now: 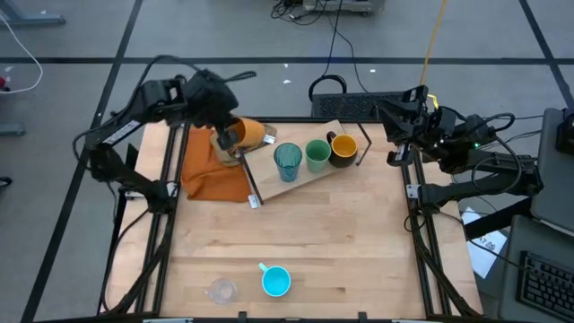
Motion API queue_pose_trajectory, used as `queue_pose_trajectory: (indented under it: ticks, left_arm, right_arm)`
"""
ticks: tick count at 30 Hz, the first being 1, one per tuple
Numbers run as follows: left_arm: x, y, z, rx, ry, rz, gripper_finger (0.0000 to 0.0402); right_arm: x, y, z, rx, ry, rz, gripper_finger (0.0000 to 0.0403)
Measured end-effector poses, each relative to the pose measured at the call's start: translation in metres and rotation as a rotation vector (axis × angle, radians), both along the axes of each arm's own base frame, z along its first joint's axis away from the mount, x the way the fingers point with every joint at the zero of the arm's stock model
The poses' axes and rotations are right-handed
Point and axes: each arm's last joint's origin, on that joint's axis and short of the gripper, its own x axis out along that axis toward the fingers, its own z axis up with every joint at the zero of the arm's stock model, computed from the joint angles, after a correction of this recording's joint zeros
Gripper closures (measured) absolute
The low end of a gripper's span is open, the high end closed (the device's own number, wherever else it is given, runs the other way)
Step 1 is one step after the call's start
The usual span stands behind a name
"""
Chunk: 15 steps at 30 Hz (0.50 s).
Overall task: Stack small to large cups/mugs on shelf
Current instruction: Put orange cup on the shelf
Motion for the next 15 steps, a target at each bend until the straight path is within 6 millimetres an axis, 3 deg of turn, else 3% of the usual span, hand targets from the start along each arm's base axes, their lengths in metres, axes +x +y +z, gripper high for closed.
queue_pose_trajectory:
  ticks: [15]
  left_arm:
    - [0.041,0.052,-0.006,-0.027,0.175,-0.070,0.0401]
  right_arm:
    - [-0.007,0.001,0.000,-0.005,0.029,-0.005,0.0307]
